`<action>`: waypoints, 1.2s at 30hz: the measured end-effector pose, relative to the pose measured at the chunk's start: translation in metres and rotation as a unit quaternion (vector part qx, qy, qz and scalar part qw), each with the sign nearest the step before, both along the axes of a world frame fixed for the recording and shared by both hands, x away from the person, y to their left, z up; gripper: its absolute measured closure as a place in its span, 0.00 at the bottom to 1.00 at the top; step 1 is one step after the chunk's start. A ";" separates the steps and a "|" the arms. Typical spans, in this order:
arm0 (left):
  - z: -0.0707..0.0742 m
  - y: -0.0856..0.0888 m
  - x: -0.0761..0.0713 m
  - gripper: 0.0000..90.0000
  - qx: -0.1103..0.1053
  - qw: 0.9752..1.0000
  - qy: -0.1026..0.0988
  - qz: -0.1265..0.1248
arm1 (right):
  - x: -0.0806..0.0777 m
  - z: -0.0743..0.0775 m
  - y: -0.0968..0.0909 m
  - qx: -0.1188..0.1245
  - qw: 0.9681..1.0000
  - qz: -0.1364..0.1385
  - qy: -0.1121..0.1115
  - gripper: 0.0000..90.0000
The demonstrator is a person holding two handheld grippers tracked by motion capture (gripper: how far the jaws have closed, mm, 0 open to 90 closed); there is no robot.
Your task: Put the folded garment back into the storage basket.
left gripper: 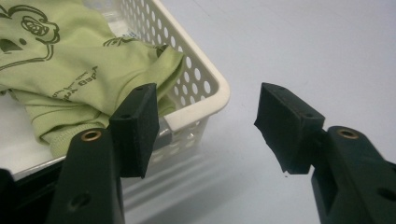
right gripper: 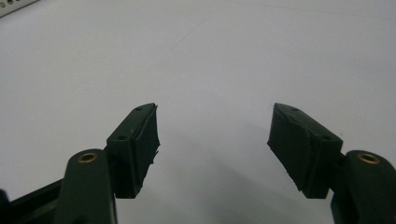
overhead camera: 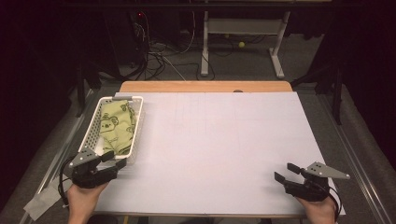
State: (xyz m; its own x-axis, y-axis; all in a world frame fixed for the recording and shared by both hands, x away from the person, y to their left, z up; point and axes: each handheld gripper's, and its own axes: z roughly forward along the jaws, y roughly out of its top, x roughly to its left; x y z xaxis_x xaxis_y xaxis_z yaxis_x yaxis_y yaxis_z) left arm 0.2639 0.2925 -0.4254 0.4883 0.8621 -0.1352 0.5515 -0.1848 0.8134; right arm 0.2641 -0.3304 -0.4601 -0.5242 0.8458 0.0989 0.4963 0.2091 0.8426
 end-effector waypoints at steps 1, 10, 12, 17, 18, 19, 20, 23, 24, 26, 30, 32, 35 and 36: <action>0.000 0.000 -0.001 0.41 -0.002 1.000 -0.001 -0.001 | 0.000 0.000 0.000 0.001 1.000 0.000 0.000 0.37; -0.007 -0.001 -0.008 0.41 0.000 1.000 0.005 -0.009 | 0.000 0.000 -0.001 0.011 1.000 -0.002 0.003 0.37; -0.009 0.000 -0.009 0.41 0.000 1.000 0.004 -0.007 | 0.000 0.000 -0.001 0.011 1.000 -0.002 0.003 0.37; -0.015 0.001 -0.012 0.41 0.000 1.000 0.004 -0.009 | 0.000 0.000 -0.001 0.008 1.000 0.001 0.001 0.37; -0.016 0.001 -0.013 0.41 0.000 1.000 0.005 -0.009 | 0.000 0.000 -0.001 0.009 1.000 0.000 0.002 0.37; -0.017 0.001 -0.013 0.41 -0.001 1.000 0.005 -0.010 | 0.000 0.000 -0.001 0.009 1.000 -0.001 0.003 0.37; -0.018 0.000 -0.014 0.41 -0.002 1.000 0.004 -0.009 | 0.000 0.000 -0.001 0.009 1.000 -0.001 0.003 0.37; -0.021 0.001 -0.014 0.41 0.003 1.000 0.001 -0.007 | -0.001 0.000 -0.001 0.010 1.000 -0.001 0.002 0.37; -0.022 0.001 -0.014 0.41 0.003 1.000 0.002 -0.005 | -0.001 0.000 -0.001 0.010 1.000 -0.001 0.001 0.37; -0.024 0.002 -0.014 0.41 0.002 1.000 0.005 -0.005 | -0.002 0.001 -0.001 0.012 1.000 -0.002 0.001 0.37; -0.028 0.003 -0.015 0.41 0.002 1.000 0.006 -0.006 | -0.003 0.001 -0.002 0.013 1.000 -0.003 -0.001 0.37; -0.030 0.004 -0.015 0.41 0.000 1.000 0.005 -0.005 | -0.004 0.001 -0.002 0.015 1.000 -0.005 0.000 0.37; -0.035 0.008 -0.016 0.41 -0.013 1.000 0.008 -0.002 | -0.006 0.002 -0.004 0.017 1.000 -0.008 -0.002 0.37; -0.036 0.009 -0.016 0.41 -0.014 1.000 0.010 0.000 | -0.007 0.002 -0.004 0.017 1.000 -0.008 -0.002 0.37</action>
